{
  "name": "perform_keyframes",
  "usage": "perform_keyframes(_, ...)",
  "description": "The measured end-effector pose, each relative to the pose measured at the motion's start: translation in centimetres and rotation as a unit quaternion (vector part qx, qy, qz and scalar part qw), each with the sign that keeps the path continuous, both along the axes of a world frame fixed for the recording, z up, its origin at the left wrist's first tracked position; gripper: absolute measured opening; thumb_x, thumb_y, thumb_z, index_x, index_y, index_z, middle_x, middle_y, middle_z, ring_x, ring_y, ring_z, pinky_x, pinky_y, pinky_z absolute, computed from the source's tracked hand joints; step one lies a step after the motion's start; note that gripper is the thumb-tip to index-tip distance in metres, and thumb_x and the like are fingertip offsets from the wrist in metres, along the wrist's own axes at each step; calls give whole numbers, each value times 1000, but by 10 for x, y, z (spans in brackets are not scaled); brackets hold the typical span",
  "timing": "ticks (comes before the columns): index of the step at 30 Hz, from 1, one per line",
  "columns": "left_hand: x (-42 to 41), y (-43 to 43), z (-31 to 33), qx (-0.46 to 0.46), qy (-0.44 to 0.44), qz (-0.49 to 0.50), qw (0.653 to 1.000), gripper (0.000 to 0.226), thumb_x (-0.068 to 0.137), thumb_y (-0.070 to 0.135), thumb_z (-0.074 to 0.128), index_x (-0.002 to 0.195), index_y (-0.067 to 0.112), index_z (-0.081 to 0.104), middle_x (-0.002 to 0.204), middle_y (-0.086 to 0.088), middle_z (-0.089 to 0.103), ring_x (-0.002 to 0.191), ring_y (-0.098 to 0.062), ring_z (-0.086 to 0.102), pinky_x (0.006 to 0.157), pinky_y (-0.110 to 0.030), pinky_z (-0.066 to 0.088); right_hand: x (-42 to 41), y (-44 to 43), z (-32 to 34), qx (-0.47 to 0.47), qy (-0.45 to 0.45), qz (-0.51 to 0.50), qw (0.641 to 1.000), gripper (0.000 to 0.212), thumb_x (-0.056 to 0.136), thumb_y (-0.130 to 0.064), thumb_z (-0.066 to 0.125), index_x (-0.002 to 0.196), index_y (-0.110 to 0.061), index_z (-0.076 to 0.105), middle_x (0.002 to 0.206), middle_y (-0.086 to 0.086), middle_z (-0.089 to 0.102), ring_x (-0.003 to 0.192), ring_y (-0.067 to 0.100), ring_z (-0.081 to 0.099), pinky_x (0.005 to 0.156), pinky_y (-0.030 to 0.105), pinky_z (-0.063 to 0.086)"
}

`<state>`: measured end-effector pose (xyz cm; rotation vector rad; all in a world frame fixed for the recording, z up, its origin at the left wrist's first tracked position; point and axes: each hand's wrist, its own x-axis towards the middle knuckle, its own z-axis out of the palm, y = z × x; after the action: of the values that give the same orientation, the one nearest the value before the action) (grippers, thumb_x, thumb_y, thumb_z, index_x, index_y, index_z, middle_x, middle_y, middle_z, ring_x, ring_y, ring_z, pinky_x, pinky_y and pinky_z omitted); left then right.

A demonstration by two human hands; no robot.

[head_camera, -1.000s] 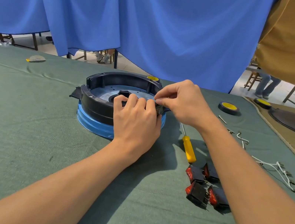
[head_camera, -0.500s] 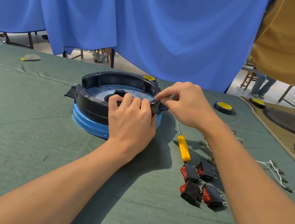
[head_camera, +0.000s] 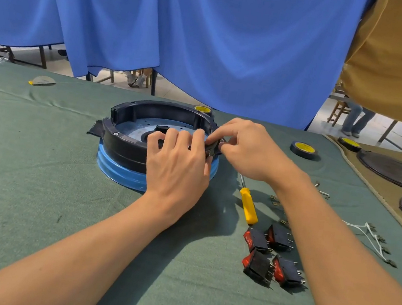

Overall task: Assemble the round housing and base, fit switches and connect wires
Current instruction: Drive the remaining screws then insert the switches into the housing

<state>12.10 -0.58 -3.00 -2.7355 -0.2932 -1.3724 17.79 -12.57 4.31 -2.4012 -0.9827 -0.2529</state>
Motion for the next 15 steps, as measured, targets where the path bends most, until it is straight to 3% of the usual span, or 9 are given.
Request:
perform_keyframes(3,0,0,1,21,-8,-12,1000,27,85,25,68,107,12,65,88,-8,66,84,-32,59,81,-43,40,2,-1,0,152,95,-70,981,36,85,0,49,96,-21,76,97,-4,65,87,8,57,79,25,48)
perform_keyframes(4,0,0,1,31,-12,-15,999,25,83,22,70,105,12,66,85,-8,66,82,-32,59,81,-42,41,1,-1,0,237,168,-104,951,30,88,-1,50,97,-17,73,96,-2,63,91,11,57,79,30,50)
perform_keyframes(6,0,0,0,43,-17,-20,999,19,81,19,71,99,12,68,82,-7,66,80,-31,60,82,-41,40,0,1,-2,371,337,-144,853,16,91,-5,54,102,-10,65,99,5,58,97,22,56,82,42,52)
perform_keyframes(8,0,1,1,49,-19,-19,998,15,82,21,71,94,13,68,79,-6,66,79,-31,60,83,-41,42,-4,4,-3,405,442,-148,787,15,92,-11,57,107,-9,58,102,12,54,99,31,54,75,50,52)
perform_keyframes(10,-1,0,2,50,-3,-12,999,21,79,27,76,92,13,67,80,-5,67,80,-30,61,84,-41,42,-7,7,-5,415,490,-147,753,12,91,-17,59,101,-11,56,98,11,52,87,30,54,60,48,52)
perform_keyframes(13,-1,0,4,53,18,-4,998,33,73,33,82,94,13,66,80,-4,68,81,-30,62,85,-42,40,-6,13,-9,441,519,-153,716,10,90,-21,59,91,-13,53,95,9,49,78,28,50,68,50,50)
perform_keyframes(15,-1,0,6,61,8,-1,998,28,68,22,84,88,14,67,73,-3,66,75,-28,62,84,-41,34,-4,16,-12,460,530,-158,695,17,89,-23,59,101,-12,53,104,11,50,93,32,51,69,52,50)
